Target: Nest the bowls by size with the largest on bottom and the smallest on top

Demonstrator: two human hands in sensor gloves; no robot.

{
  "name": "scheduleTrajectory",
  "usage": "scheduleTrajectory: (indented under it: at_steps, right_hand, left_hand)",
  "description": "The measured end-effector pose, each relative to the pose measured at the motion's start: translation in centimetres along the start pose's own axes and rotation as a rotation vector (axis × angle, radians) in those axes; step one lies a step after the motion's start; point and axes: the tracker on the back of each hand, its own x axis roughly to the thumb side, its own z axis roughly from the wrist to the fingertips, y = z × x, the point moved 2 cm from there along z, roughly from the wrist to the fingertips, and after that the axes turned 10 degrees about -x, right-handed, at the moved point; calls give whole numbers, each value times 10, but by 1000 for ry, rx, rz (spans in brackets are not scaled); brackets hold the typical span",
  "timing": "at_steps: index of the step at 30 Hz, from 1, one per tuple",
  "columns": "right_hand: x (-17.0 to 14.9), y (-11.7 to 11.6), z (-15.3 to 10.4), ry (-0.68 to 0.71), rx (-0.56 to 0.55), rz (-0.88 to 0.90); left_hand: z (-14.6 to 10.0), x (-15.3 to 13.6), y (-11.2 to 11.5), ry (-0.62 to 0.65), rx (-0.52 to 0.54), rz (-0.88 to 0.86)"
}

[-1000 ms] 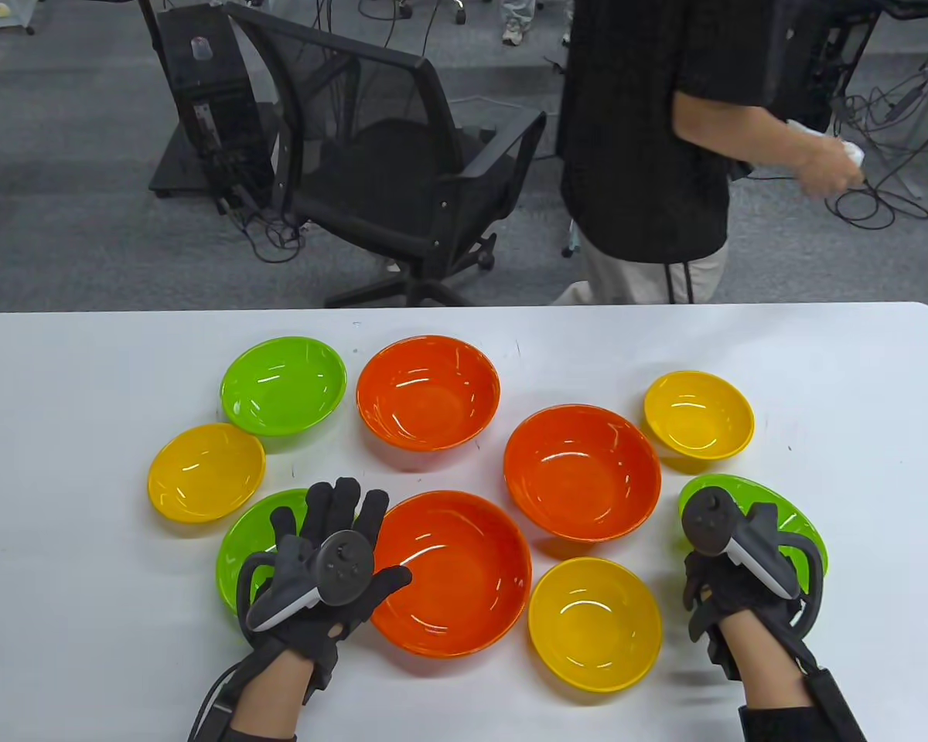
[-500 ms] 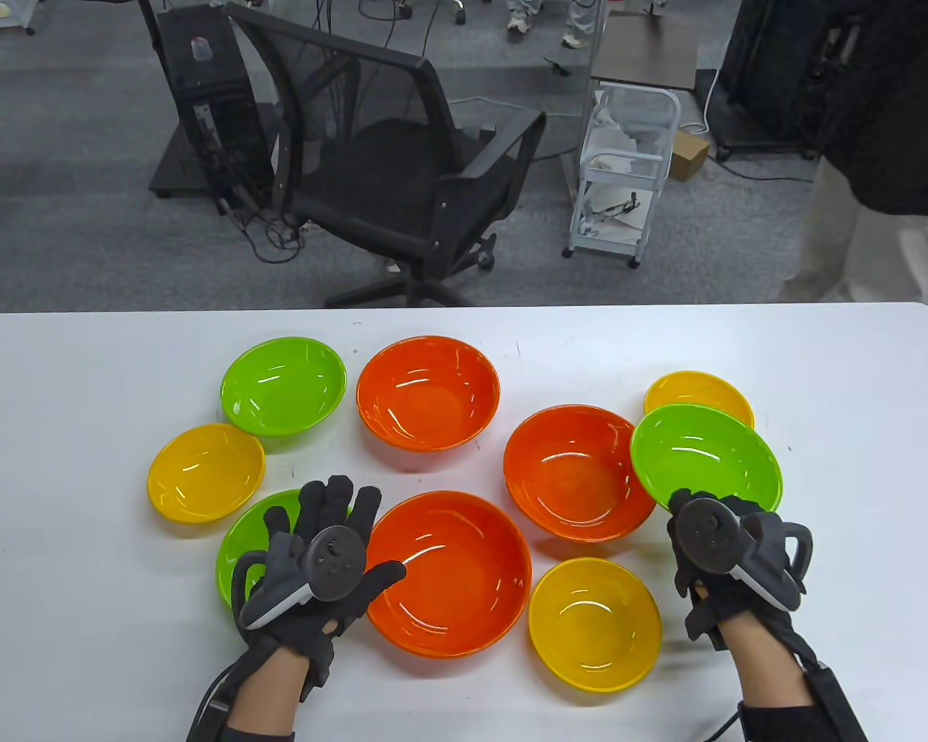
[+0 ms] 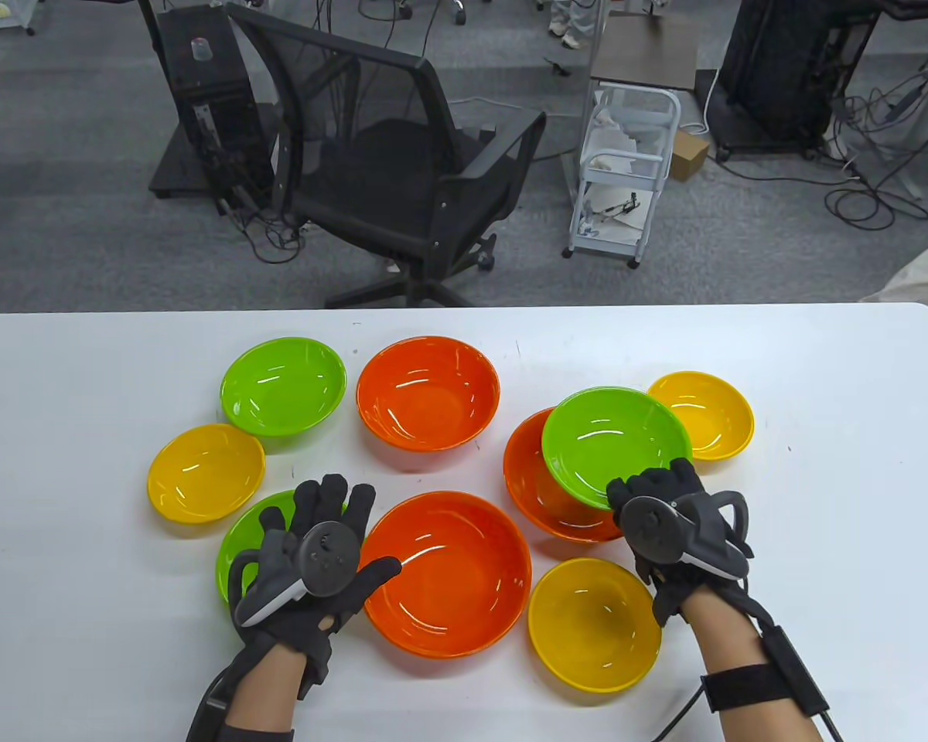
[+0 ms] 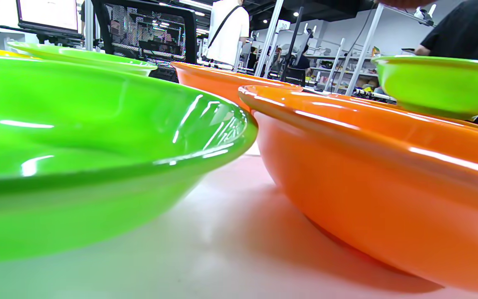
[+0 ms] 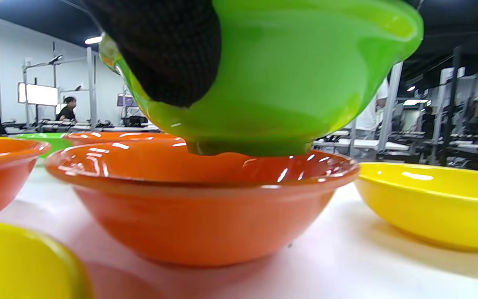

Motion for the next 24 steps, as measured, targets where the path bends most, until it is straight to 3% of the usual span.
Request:
scheduleTrajectory:
  at_steps: [16,24]
  right_hand:
    - [8,-27,10,59,128,33]
    - [8,-29,14,64,164,57]
  left_hand:
    - [1,0,1,9,3,-6]
    - [1,-1,1,7,2,-12]
